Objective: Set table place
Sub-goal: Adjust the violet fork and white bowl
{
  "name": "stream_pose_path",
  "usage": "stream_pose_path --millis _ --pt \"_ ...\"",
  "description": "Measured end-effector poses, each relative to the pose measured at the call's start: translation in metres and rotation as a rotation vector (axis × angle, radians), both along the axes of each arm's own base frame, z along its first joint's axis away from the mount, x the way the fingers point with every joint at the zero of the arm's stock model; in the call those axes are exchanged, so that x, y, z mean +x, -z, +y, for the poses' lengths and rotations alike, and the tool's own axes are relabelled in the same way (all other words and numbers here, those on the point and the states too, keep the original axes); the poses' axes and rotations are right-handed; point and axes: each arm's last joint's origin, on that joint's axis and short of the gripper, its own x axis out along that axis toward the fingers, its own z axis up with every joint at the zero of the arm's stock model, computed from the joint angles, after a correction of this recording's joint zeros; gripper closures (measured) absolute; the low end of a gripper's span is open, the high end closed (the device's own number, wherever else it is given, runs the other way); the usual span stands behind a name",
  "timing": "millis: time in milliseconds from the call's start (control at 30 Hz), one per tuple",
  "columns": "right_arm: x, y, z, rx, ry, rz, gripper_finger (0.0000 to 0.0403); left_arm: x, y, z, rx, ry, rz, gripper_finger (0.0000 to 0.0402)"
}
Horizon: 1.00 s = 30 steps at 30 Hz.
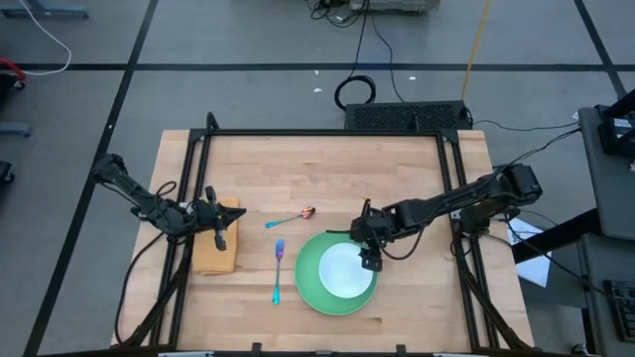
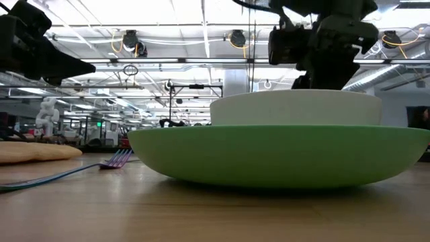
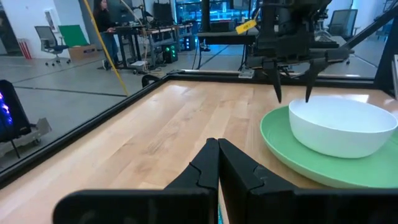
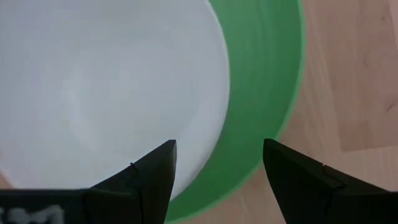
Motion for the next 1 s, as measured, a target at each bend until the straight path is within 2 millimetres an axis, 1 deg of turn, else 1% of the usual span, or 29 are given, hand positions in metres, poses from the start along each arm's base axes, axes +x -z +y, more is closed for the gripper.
stream_pose_path --millis 133,367,500,667,867,1000 --pt "0.0 0.006 0.0 0.008 0.014 -0.029 0.0172 0.0 0.0 0.0 -0.001 0.0 0.0 0.0392" --pt "0.004 0.004 0.0 0.013 0.004 -0.074 0.0177 0.0 0.0 0.0 0.0 0.0 0.0 0.0392" --pt "0.005 0.004 0.001 0.006 -0.015 -0.092 0.02 0.0 0.0 0.0 0.0 0.0 0.001 0.0392" --pt "0.01 0.012 0.002 -0.002 -0.033 -0.095 0.0231 0.0 0.0 0.0 0.0 0.0 0.001 0.0392" --pt "0.014 0.024 0.003 -0.007 -0.039 -0.061 0.0252 0.0 0.0 0.0 0.001 0.0 0.003 0.0392" --pt "0.015 0.024 0.003 -0.006 -0.039 -0.061 0.0266 0.0 0.001 0.0 0.003 0.0 0.005 0.0392"
